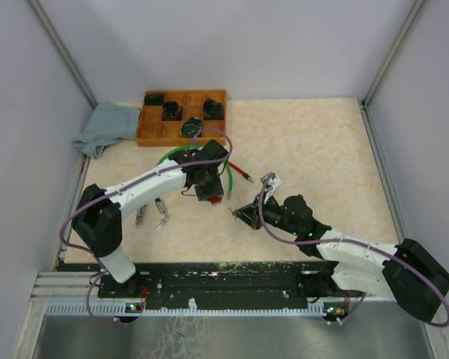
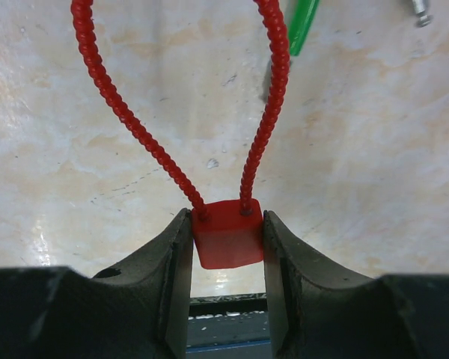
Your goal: Unlock with the key
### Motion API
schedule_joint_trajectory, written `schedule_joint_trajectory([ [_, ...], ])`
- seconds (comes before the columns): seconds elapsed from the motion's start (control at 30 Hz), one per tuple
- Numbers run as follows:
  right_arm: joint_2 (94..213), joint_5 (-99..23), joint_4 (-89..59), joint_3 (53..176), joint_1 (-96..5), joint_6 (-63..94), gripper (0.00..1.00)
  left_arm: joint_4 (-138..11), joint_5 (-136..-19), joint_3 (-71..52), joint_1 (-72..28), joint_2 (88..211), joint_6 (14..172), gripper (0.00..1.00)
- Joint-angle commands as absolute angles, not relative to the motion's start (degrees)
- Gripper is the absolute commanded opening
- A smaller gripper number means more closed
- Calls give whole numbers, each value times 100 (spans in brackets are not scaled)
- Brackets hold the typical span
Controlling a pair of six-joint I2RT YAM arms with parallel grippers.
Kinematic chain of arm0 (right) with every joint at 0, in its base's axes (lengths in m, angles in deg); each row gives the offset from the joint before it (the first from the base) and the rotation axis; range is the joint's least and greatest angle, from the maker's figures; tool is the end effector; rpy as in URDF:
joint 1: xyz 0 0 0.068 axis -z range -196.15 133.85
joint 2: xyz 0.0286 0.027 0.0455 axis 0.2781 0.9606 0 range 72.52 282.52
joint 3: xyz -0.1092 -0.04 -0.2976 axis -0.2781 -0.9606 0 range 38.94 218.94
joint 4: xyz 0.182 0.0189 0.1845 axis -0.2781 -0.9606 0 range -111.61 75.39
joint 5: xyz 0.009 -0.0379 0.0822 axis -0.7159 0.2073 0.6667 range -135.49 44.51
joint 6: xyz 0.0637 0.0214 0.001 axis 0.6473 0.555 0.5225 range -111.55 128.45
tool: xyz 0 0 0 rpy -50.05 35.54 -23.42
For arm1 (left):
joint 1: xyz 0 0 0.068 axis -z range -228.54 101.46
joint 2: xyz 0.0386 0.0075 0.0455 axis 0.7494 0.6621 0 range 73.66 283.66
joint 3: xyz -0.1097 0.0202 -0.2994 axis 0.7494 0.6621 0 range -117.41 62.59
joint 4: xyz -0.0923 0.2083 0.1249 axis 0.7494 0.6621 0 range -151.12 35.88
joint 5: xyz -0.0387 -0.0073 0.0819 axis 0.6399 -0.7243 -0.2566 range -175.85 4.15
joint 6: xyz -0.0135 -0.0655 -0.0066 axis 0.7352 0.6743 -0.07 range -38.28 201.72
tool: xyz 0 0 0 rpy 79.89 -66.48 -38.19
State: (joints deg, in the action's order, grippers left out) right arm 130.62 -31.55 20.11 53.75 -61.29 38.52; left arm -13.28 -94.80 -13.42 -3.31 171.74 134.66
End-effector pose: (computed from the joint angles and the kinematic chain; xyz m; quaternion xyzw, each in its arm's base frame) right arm 0.1305 0.1495 0.2364 -0.1772 0.7355 0.4680 0.4569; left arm 0.2562 -0.2464 0.2674 -0.0797 0.9785 -0.0811 0.1719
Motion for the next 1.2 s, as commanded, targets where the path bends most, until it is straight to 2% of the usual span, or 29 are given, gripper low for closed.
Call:
schedule_joint_trajectory([
  [0.0, 13428, -3278, 2327, 5757, -6248, 4245, 0, -1433, -9357, -1639, -417, 16834, 13648, 0],
  [0.4, 14116, -3716, 2764, 5989, -6343, 4752, 0, -2501, -8985, -1110, -556, 16059, 13709, 0],
  [1.17, 14389, -4248, 3336, 6029, -6343, 5080, 0, -2605, -8612, -1002, -548, 16217, 13676, 0],
])
